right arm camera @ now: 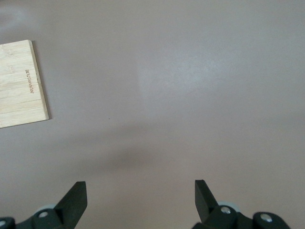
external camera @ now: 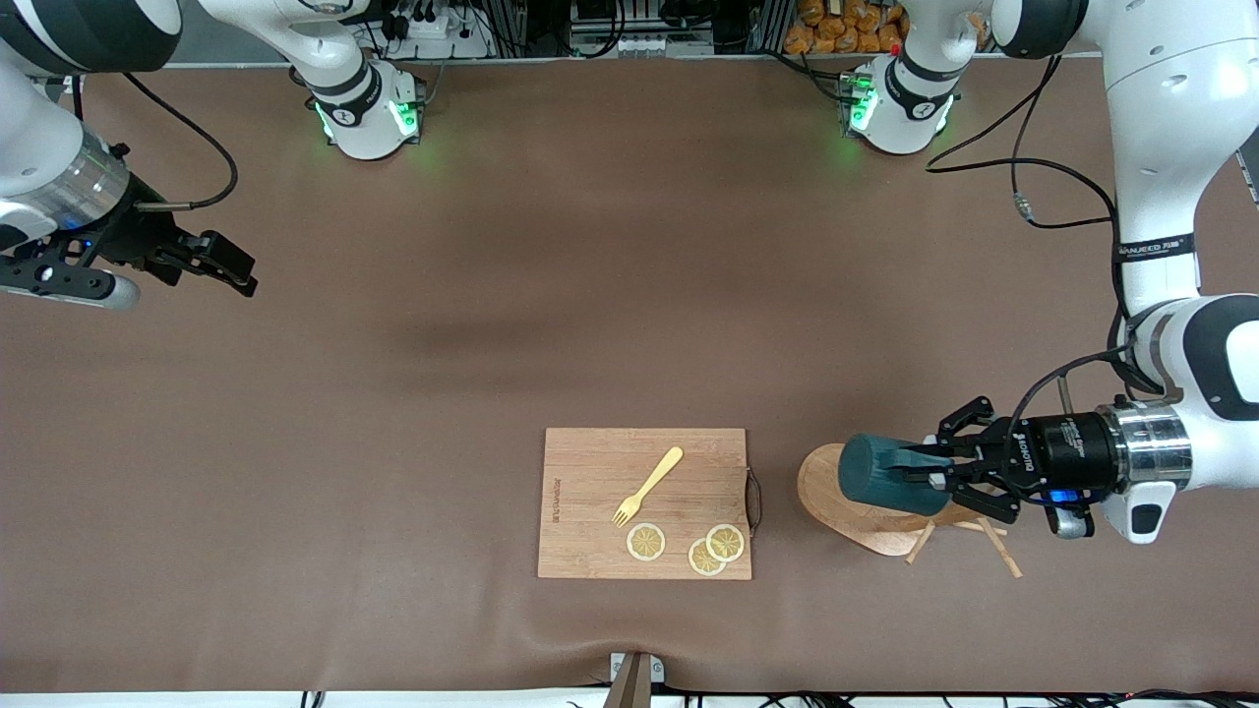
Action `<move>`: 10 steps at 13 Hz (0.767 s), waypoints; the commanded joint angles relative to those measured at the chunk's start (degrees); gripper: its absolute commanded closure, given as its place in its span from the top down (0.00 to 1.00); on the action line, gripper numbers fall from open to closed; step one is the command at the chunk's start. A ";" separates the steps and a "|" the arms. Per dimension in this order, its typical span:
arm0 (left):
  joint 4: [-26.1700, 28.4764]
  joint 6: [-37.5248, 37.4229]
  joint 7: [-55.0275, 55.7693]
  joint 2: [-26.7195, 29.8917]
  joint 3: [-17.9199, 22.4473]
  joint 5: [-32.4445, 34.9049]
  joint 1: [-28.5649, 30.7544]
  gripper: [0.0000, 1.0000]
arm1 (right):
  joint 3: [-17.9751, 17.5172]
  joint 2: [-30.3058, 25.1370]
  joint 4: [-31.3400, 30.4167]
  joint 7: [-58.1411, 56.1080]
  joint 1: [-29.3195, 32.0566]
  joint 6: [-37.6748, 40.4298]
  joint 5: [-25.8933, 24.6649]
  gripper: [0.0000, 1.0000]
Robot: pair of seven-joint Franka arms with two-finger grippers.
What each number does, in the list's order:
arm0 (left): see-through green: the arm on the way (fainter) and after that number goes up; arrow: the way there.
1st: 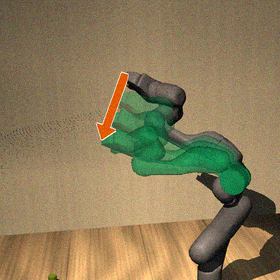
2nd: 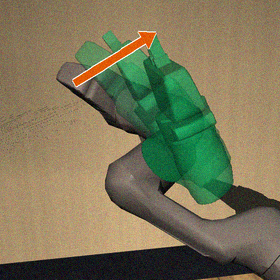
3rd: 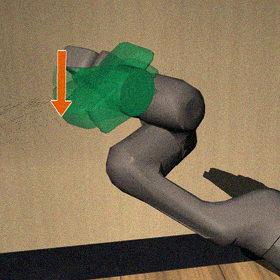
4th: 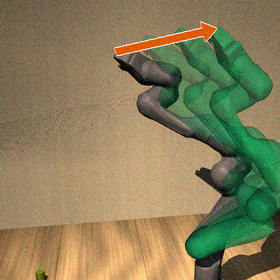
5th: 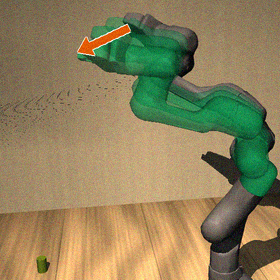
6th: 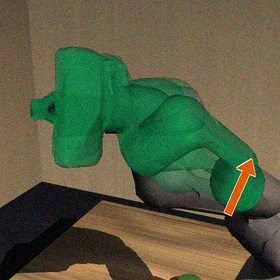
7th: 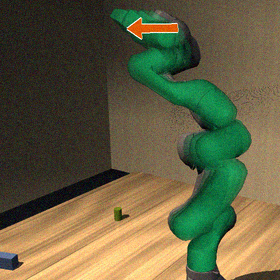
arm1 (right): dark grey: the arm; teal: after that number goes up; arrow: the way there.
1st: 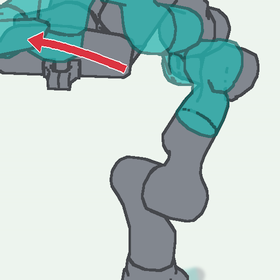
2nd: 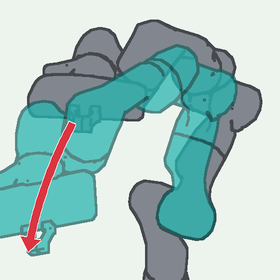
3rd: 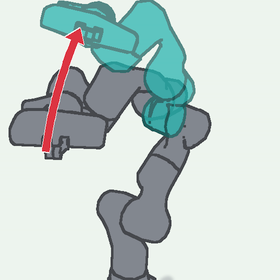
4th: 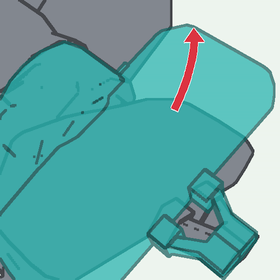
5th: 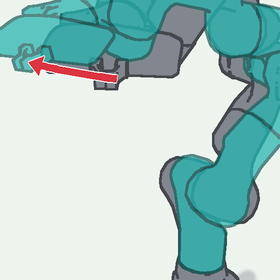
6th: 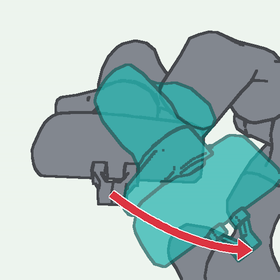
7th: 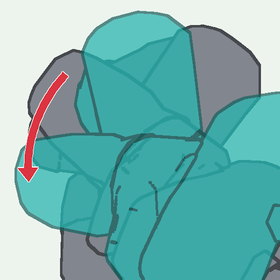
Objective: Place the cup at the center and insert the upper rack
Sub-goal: 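Lower the mug with the left gripper over a mug-tree peg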
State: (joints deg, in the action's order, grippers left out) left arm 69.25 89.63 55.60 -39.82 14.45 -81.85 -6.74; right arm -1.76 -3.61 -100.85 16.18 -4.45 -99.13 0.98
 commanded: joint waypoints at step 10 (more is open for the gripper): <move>-0.43 -4.19 -7.08 -4.21 -1.00 -5.42 4.63 0.00 | -0.18 -1.31 -0.32 0.87 -0.29 0.34 -0.01 1.00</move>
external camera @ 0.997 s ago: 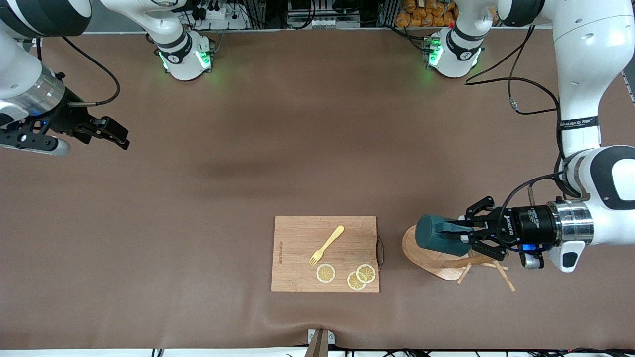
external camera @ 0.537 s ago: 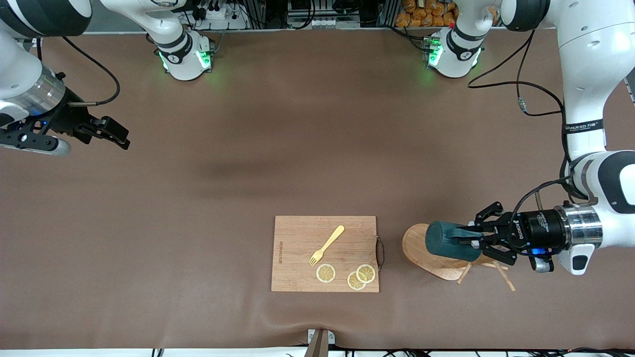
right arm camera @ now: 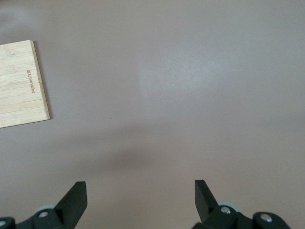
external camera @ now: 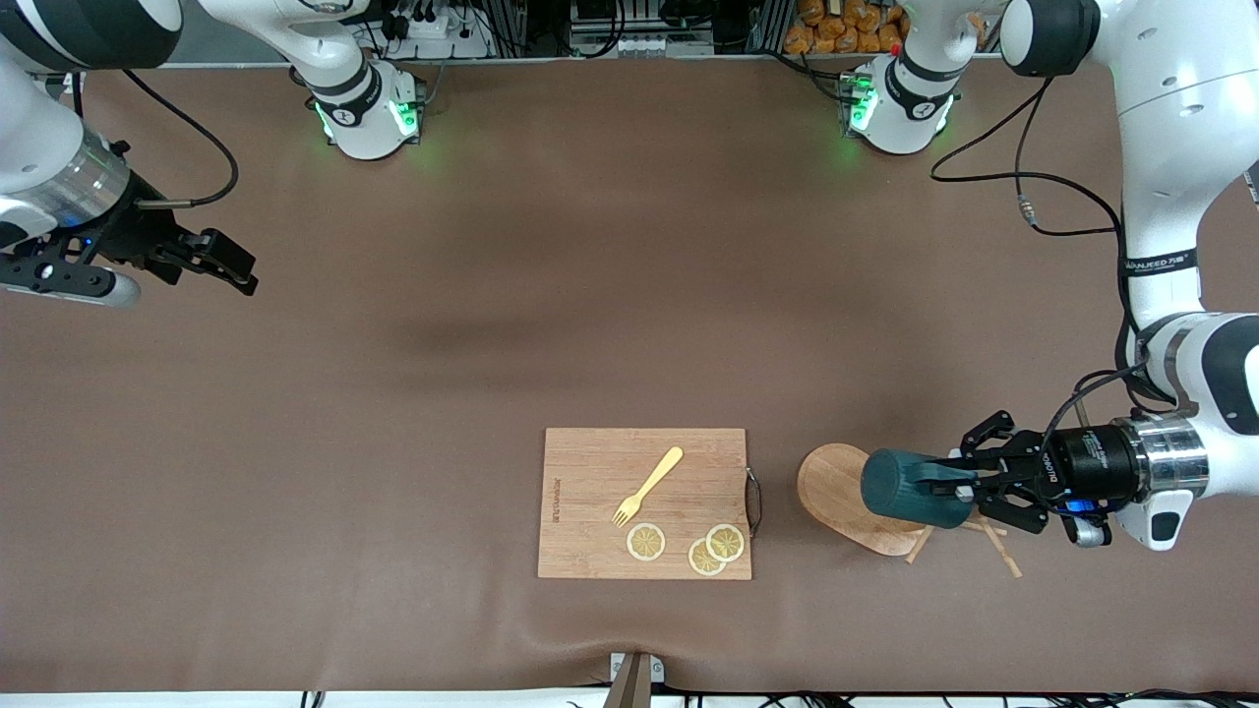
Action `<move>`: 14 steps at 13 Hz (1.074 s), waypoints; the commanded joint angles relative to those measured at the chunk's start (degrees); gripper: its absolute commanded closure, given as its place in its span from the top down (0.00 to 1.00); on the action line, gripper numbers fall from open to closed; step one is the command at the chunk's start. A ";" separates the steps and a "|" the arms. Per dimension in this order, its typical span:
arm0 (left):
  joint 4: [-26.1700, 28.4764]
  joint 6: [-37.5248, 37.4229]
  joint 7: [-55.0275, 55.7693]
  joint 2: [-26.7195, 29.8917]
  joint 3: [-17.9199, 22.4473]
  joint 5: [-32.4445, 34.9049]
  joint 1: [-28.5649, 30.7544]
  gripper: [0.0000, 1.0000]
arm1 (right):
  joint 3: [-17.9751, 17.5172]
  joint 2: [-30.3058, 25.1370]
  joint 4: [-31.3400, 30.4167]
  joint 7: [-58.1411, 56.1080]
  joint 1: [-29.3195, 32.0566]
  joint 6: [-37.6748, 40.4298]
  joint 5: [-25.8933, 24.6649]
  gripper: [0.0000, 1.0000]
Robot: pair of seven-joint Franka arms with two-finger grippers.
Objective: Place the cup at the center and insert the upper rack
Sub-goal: 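Hang the mug on the peg and open the left gripper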
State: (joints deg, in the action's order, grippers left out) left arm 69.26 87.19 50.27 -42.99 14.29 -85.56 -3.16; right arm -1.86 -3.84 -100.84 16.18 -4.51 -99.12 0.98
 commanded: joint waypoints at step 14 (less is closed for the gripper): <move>-0.35 -5.27 -8.33 -6.05 -1.37 -6.72 3.95 0.00 | -0.08 -1.08 -0.23 0.78 -0.24 0.07 -0.01 1.00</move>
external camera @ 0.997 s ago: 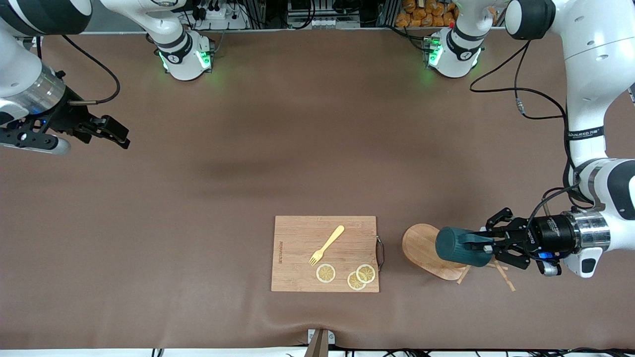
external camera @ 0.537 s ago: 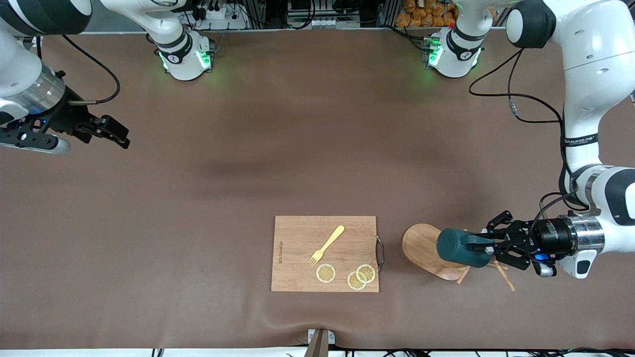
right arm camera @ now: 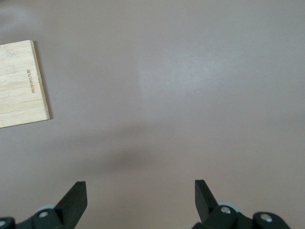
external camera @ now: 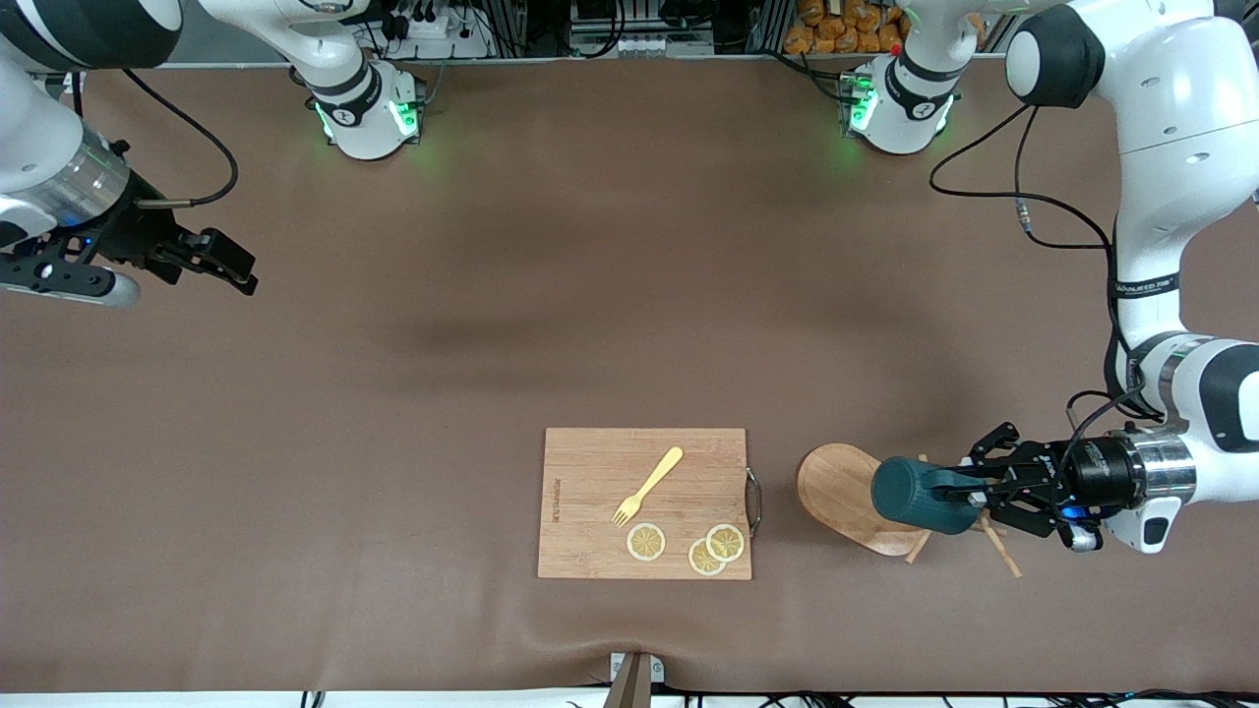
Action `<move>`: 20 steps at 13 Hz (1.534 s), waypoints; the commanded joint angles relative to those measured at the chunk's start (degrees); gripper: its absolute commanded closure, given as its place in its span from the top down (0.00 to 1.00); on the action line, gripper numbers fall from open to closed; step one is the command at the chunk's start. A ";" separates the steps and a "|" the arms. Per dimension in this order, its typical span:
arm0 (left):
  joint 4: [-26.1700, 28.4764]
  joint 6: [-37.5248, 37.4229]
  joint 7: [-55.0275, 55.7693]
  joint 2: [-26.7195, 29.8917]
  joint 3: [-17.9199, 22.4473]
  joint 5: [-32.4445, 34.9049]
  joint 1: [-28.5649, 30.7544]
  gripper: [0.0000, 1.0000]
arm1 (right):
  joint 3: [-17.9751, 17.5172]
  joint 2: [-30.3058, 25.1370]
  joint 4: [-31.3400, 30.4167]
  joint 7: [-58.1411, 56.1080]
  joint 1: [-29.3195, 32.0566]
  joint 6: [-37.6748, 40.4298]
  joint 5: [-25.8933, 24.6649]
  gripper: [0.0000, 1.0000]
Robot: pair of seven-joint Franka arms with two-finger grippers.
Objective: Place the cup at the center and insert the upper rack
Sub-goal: 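Hang the mug on the peg and open the left gripper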
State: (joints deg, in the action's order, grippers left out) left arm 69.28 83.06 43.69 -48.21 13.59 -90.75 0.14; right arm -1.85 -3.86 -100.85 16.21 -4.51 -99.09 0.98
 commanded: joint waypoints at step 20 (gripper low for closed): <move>-0.72 -3.51 -1.68 -0.84 -3.22 -4.09 3.55 1.00 | 0.00 -0.97 0.21 0.66 -0.24 -0.84 -0.01 1.00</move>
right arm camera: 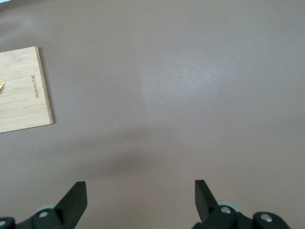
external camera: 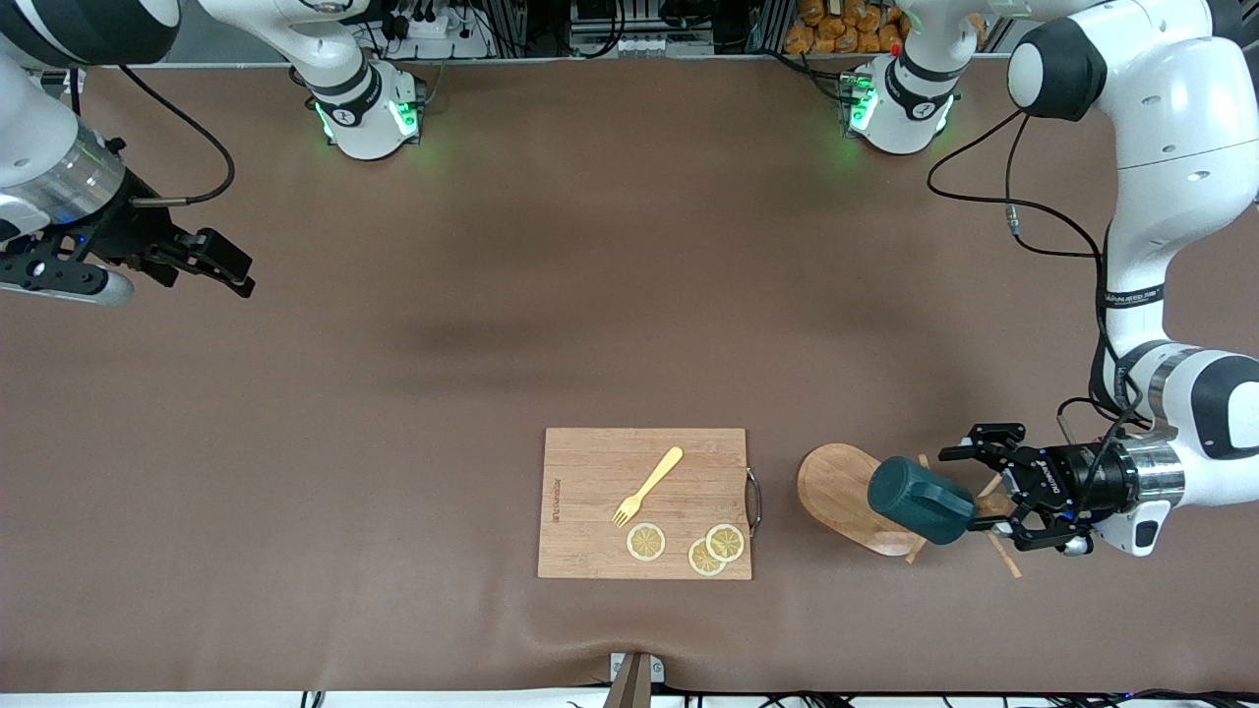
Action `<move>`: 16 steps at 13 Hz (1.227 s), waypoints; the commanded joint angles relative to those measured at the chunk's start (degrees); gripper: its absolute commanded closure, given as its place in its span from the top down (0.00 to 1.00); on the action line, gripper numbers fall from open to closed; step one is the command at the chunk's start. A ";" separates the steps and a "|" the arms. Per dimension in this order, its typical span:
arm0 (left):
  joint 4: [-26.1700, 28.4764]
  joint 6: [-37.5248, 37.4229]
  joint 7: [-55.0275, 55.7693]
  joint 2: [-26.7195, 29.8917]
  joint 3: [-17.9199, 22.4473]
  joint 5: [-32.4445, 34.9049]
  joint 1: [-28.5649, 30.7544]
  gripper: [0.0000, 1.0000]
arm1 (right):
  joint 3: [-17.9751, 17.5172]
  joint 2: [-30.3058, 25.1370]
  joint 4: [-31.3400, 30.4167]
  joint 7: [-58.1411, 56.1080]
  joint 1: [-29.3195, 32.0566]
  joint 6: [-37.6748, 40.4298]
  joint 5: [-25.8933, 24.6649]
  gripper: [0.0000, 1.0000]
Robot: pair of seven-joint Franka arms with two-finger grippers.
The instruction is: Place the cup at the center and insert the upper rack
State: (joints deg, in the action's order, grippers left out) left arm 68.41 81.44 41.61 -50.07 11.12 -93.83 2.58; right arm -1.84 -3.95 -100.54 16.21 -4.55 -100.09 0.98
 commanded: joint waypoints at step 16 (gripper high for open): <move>0.05 -1.91 -5.75 17.80 -0.31 32.88 -4.32 1.00 | -0.18 -0.88 -0.18 0.75 -0.28 0.77 -0.01 1.00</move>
State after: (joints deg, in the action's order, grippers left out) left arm 67.16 78.37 38.22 -35.54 10.52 -67.46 1.40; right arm -1.97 -3.95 -100.47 16.21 -4.60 -99.86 0.98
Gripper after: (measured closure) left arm 0.000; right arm 0.000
